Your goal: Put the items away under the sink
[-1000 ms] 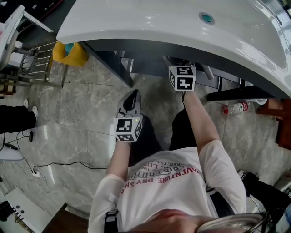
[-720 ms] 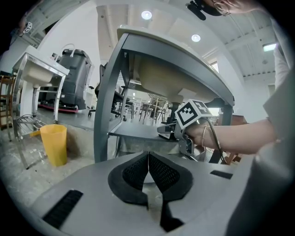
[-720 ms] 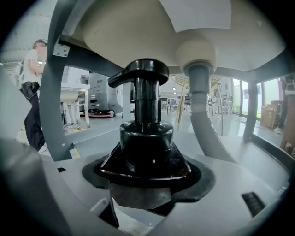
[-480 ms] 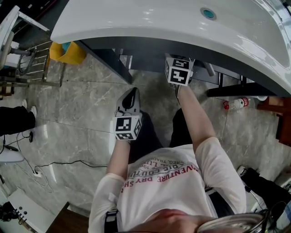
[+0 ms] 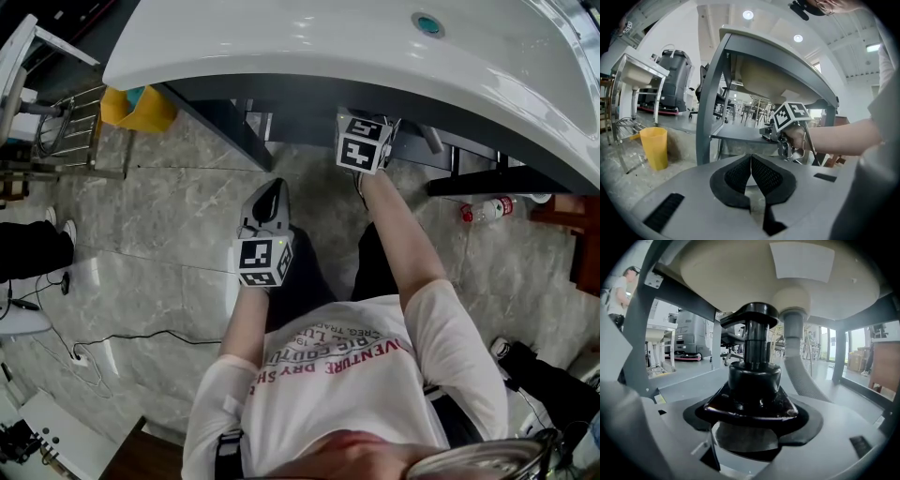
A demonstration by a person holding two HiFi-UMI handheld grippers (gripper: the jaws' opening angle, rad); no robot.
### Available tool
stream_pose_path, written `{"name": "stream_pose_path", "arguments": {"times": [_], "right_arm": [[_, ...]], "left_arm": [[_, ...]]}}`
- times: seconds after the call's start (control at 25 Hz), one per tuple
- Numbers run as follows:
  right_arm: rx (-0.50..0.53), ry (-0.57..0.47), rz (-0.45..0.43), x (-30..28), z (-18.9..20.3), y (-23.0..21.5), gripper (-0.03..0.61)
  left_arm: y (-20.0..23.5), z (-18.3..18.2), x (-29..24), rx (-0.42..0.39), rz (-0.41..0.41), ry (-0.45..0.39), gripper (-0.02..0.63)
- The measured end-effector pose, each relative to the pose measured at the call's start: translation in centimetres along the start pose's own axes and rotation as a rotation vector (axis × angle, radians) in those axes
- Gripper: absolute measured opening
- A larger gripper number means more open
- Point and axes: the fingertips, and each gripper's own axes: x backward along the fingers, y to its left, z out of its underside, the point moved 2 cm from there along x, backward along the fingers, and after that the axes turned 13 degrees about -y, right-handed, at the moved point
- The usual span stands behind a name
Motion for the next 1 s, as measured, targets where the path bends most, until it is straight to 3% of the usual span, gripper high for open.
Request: {"name": "stream_pose_path", "arguments": {"times": [0.36, 0.56, 0.68, 0.72, 0.8, 1.0], "right_arm": [[-0.059, -0.058, -0.087, 4.2, -0.6, -0.7, 0.373], [-0.024, -0.054, -0.180, 8.8, 0.1, -0.4, 0.371], [-0.093, -0.042, -0.203, 11.3, 0.6, -0.7, 0.357], [-0.118, -0.042, -0.196, 12.1, 0.7, -1.0, 0.300], [-0.164, -0.042, -0.195, 13.6, 0.6, -1.3, 0.122], [-0.192, -0.079, -0.232, 16.2, -1.2, -1.5, 0.028]], "left_arm": [[-1.6, -0.9, -0.7, -0.018, 0.023, -0.012, 0.023], [-3.2, -1.4, -1.2, -0.025, 0.045, -0.013, 0.023], [-4.4, -1.6, -1.5, -0.020, 0.061, -0.020, 0.023], [-4.9, -1.8, -1.6, -0.010, 0.069, -0.025, 0.023], [-6.1, -2.2, -1.8, 0.025, 0.089, -0.041, 0.023], [-8.2, -4.1, -2.8, 0.042, 0.136, -0.063, 0.023]]}}
